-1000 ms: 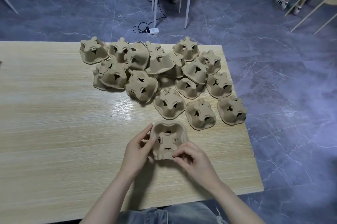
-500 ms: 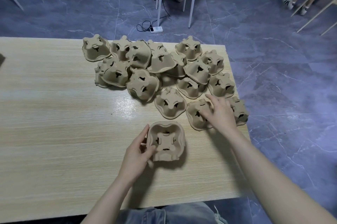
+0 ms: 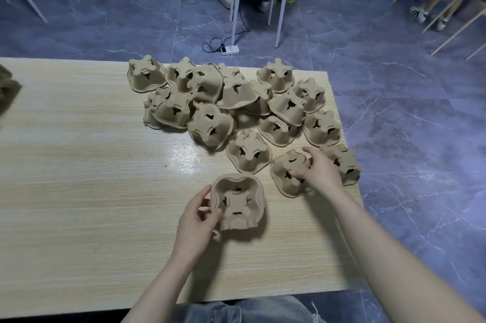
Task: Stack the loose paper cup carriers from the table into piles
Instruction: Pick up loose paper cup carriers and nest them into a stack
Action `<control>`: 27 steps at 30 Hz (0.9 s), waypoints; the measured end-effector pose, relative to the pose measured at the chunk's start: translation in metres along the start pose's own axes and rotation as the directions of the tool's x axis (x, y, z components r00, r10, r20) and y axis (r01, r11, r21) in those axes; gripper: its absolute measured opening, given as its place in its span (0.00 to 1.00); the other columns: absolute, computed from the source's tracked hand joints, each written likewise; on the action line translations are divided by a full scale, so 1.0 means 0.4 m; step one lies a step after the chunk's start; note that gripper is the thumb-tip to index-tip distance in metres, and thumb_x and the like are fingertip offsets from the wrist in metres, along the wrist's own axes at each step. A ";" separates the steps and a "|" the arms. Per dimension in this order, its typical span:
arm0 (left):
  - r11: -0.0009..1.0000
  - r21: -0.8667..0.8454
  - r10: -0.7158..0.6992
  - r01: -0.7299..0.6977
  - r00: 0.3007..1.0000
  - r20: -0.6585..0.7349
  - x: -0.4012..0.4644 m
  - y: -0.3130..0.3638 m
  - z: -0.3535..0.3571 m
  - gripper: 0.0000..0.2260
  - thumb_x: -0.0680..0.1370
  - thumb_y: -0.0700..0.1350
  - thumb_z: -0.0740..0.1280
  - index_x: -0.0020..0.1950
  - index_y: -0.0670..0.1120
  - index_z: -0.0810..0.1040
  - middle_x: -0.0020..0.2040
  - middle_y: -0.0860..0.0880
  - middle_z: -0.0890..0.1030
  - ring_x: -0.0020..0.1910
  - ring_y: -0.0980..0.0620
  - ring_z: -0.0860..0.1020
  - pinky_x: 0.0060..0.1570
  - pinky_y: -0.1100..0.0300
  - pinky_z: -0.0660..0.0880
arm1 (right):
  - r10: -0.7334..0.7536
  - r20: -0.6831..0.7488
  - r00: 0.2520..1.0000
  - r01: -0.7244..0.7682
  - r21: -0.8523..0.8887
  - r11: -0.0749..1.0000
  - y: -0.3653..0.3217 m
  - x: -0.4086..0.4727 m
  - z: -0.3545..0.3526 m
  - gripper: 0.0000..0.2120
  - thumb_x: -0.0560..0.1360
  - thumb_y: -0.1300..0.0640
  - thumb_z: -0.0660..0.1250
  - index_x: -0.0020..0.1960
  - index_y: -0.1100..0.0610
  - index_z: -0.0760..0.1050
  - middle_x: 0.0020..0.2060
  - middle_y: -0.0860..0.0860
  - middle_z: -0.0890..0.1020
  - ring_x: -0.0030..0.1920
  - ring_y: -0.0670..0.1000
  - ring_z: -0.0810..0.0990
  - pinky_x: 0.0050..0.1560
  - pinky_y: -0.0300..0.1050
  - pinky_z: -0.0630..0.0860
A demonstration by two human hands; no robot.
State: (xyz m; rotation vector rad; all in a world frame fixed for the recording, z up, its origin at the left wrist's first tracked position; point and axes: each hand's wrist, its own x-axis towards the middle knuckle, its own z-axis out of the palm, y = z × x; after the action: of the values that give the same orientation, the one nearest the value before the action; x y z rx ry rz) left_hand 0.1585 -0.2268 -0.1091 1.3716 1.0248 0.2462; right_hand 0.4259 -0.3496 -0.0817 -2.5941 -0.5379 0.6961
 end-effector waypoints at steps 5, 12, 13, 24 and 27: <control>0.998 0.053 0.041 -0.040 0.999 -0.026 0.002 -0.007 -0.005 0.21 0.78 0.40 0.69 0.68 0.56 0.74 0.58 0.49 0.79 0.46 0.52 0.81 0.39 0.60 0.76 | -0.039 0.010 0.999 0.038 0.116 0.993 0.013 -0.031 -0.004 0.50 0.64 0.55 0.81 0.78 0.50 0.56 0.36 0.48 0.73 0.41 0.49 0.75 0.42 0.46 0.69; 1.000 0.013 0.019 -0.018 0.999 -0.029 0.005 -0.007 -0.001 0.20 0.78 0.39 0.68 0.67 0.55 0.75 0.51 0.49 0.82 0.42 0.52 0.80 0.35 0.60 0.75 | -0.046 0.075 0.996 0.036 0.128 0.991 0.052 -0.080 -0.030 0.48 0.59 0.54 0.83 0.74 0.49 0.64 0.33 0.47 0.76 0.40 0.49 0.77 0.48 0.52 0.74; 1.000 0.006 0.014 -0.014 1.000 -0.028 0.005 -0.005 -0.001 0.20 0.78 0.38 0.68 0.67 0.54 0.75 0.49 0.49 0.82 0.40 0.54 0.80 0.33 0.60 0.75 | -0.053 0.070 0.996 0.043 0.132 0.990 0.057 -0.089 -0.034 0.46 0.60 0.53 0.83 0.73 0.49 0.65 0.32 0.47 0.76 0.38 0.49 0.77 0.48 0.53 0.75; 0.999 -0.040 0.007 -0.008 1.000 -0.021 0.002 0.012 -0.006 0.21 0.78 0.36 0.68 0.68 0.53 0.74 0.47 0.47 0.81 0.31 0.60 0.78 0.28 0.63 0.74 | 0.036 -0.081 0.996 0.001 0.417 0.909 0.067 -0.167 -0.031 0.13 0.67 0.51 0.79 0.44 0.54 0.77 0.30 0.48 0.75 0.33 0.48 0.73 0.38 0.44 0.69; 0.999 -0.049 0.023 -0.022 1.000 0.011 0.000 0.021 -0.008 0.22 0.79 0.36 0.67 0.68 0.56 0.74 0.53 0.46 0.81 0.37 0.59 0.79 0.29 0.67 0.71 | 0.013 -0.089 0.996 0.036 0.521 0.853 0.067 -0.197 -0.019 0.10 0.66 0.60 0.79 0.41 0.57 0.78 0.31 0.47 0.75 0.32 0.44 0.70 0.37 0.37 0.69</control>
State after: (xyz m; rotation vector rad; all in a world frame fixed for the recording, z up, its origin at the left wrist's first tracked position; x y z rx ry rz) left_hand 0.1594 -0.2226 -0.1012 1.3397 0.9883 0.2779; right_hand 0.3737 -0.4106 -0.0578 -2.0929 -0.2813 0.6140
